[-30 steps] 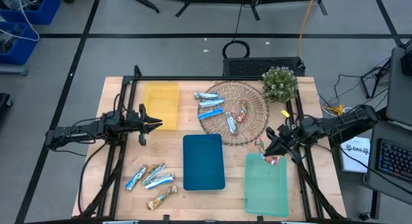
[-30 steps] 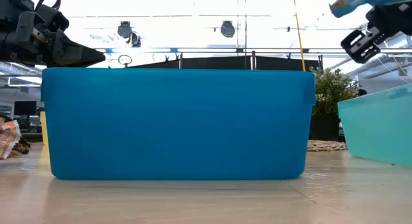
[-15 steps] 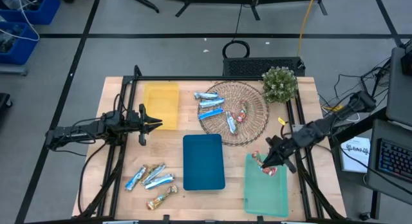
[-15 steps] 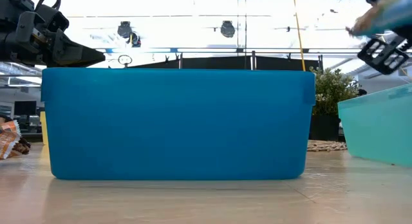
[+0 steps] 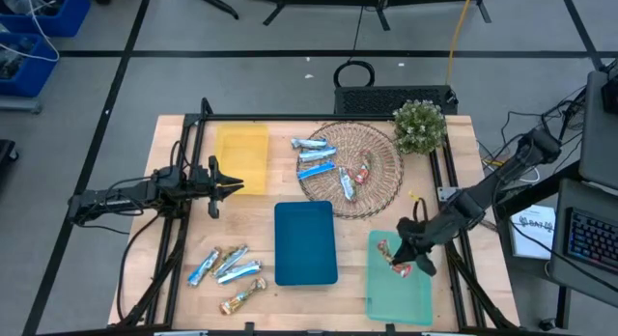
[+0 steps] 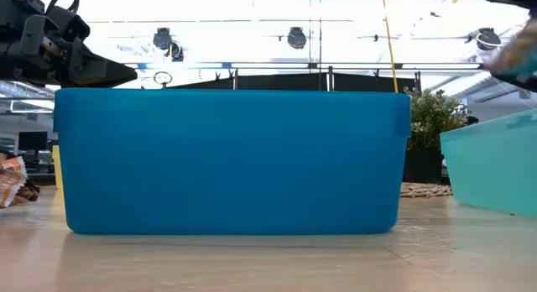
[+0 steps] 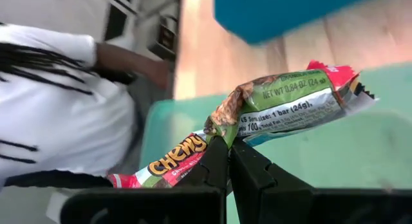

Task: Pick and place Granola Bars by type
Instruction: Put the red granola bar into the green bin

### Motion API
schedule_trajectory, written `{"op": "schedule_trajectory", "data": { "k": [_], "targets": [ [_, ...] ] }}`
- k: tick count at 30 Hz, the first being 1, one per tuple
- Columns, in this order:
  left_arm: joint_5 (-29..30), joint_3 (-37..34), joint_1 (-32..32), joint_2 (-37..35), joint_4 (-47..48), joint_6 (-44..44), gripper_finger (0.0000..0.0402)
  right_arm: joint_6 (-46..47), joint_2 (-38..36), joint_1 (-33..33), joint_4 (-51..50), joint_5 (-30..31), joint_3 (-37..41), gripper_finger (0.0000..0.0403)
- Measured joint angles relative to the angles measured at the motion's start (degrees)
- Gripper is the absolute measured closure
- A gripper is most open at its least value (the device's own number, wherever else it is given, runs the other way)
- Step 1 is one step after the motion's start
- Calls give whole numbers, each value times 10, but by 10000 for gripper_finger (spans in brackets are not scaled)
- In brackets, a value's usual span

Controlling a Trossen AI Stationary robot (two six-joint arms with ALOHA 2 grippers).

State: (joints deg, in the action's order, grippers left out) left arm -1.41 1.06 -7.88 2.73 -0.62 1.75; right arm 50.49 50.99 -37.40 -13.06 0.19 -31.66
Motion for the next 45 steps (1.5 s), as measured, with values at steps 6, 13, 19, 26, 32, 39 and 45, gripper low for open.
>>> {"op": "schedule_trajectory", "data": {
  "k": [6, 13, 19, 26, 32, 39, 45],
  "targets": [
    [0, 0, 0, 0, 0, 0, 334, 70, 58, -2, -55, -1, -8, 403],
    [0, 0, 0, 0, 0, 0, 334, 124, 100, -2, -74, -17, -8, 403],
    [0, 0, 0, 0, 0, 0, 334, 129, 117, -2, -88, -18, -8, 403],
    [0, 0, 0, 0, 0, 0, 334, 129, 118, 10, -99, -14, -8, 403],
    [0, 0, 0, 0, 0, 0, 334, 130, 118, 21, -99, -15, -8, 403],
    [0, 0, 0, 0, 0, 0, 334, 150, 117, 22, -89, -18, -8, 377],
    [0, 0, 0, 0, 0, 0, 334, 150, 117, 22, -82, -18, -8, 348]
  ]
}}
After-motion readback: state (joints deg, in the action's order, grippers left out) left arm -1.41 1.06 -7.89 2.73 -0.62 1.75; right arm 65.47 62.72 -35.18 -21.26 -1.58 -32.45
